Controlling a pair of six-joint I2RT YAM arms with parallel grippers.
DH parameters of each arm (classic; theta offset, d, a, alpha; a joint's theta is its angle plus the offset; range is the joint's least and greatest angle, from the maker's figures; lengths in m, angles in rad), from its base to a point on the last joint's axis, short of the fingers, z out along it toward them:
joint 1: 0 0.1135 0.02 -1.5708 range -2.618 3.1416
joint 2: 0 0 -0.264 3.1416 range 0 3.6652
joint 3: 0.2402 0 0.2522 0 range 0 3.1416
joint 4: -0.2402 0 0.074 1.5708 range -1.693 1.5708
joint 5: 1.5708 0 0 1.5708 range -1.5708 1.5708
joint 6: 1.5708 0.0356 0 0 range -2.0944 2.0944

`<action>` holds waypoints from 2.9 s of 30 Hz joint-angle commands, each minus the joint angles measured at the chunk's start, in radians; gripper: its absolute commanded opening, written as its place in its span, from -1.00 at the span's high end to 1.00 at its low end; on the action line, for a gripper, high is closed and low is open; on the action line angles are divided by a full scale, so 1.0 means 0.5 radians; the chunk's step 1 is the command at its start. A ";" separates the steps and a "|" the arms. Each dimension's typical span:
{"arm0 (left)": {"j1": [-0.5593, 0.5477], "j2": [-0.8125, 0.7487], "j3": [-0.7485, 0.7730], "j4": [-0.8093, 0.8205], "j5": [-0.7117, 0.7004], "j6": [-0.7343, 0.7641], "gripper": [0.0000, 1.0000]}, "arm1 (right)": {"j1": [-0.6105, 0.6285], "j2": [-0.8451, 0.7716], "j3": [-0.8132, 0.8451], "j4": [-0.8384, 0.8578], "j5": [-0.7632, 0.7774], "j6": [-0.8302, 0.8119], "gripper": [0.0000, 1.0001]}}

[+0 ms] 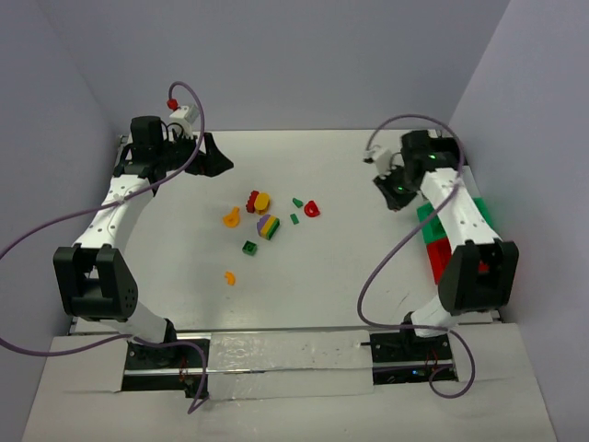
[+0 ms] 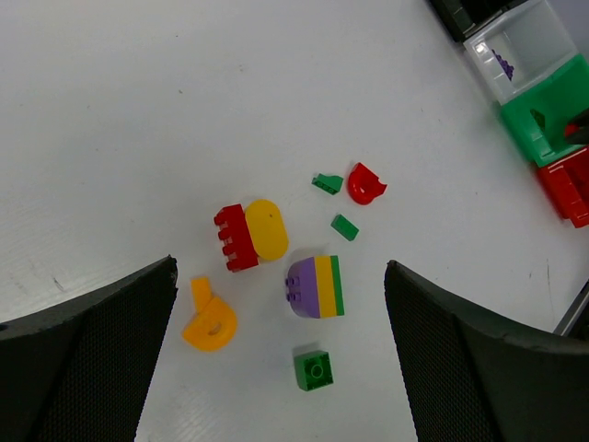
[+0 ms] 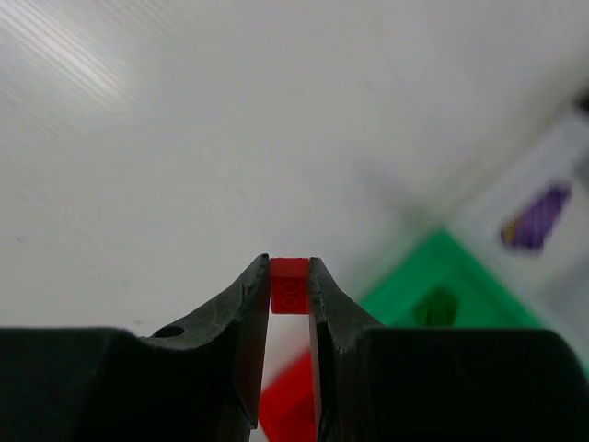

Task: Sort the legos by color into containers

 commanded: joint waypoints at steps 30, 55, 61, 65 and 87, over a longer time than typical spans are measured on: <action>-0.010 -0.018 0.113 0.029 0.059 -0.013 -0.98 | -0.965 -0.306 -0.294 -0.009 0.278 -0.150 -0.50; 0.010 -0.045 0.041 0.010 -0.087 -0.012 -0.98 | 0.683 1.111 0.767 0.490 0.028 1.246 -0.31; 0.017 -0.024 0.048 0.009 -0.085 0.001 -0.98 | 0.682 1.233 0.864 0.447 0.141 1.211 -0.26; 0.018 -0.010 0.049 0.016 -0.074 -0.011 -0.98 | 0.681 1.276 0.882 0.428 0.138 1.190 -0.22; 0.018 0.000 0.076 0.001 -0.072 -0.005 -0.98 | 0.605 0.923 0.592 0.410 0.061 1.084 0.84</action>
